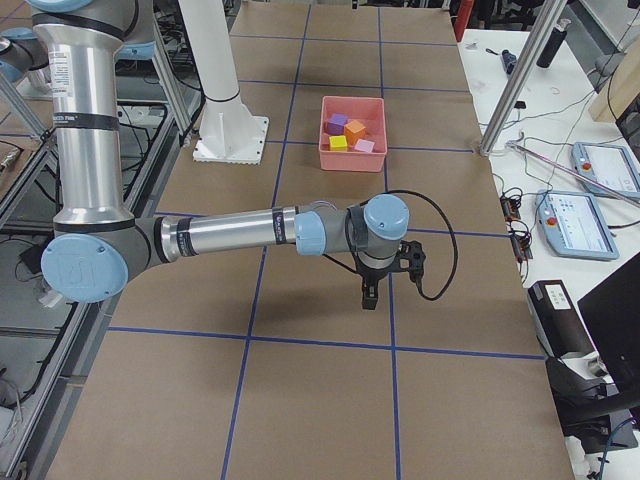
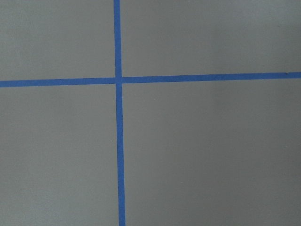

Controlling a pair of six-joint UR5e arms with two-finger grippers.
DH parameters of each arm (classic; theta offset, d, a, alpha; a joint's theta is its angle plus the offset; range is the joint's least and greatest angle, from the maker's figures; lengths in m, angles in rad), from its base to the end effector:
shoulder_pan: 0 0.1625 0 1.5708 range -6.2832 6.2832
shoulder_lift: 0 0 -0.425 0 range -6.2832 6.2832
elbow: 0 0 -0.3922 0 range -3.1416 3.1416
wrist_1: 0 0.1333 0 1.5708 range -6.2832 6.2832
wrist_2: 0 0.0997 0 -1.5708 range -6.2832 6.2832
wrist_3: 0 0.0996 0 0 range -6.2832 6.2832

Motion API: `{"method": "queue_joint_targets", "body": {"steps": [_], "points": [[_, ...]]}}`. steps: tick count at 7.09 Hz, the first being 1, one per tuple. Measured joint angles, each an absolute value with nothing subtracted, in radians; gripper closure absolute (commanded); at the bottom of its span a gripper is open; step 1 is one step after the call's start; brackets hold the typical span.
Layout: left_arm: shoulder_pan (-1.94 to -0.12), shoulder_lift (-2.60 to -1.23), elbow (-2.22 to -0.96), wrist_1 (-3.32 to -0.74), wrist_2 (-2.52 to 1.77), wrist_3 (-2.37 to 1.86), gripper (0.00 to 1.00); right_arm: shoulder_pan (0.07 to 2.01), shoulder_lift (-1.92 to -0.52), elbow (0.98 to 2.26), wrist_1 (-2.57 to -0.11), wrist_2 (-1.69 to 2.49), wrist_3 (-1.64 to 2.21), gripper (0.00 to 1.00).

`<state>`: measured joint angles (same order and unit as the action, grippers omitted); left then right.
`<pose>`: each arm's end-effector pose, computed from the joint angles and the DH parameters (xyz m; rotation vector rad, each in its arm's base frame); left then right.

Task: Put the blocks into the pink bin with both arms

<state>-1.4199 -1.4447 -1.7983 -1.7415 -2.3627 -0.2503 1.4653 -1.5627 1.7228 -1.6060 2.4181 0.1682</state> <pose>0.0062 -0.4558 0.5850 0.0957 0.8221 0.0141 0.0059 -0.5012 0.5780 0.0008 -0.8542 0.0059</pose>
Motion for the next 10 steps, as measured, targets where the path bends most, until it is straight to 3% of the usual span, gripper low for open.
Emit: {"method": "queue_joint_targets", "body": {"steps": [10], "points": [[-1.420, -1.449, -1.806, -1.802, -2.364, -0.252, 0.00, 1.451, -1.524, 1.723, -1.605, 2.350, 0.162, 0.00]]}}
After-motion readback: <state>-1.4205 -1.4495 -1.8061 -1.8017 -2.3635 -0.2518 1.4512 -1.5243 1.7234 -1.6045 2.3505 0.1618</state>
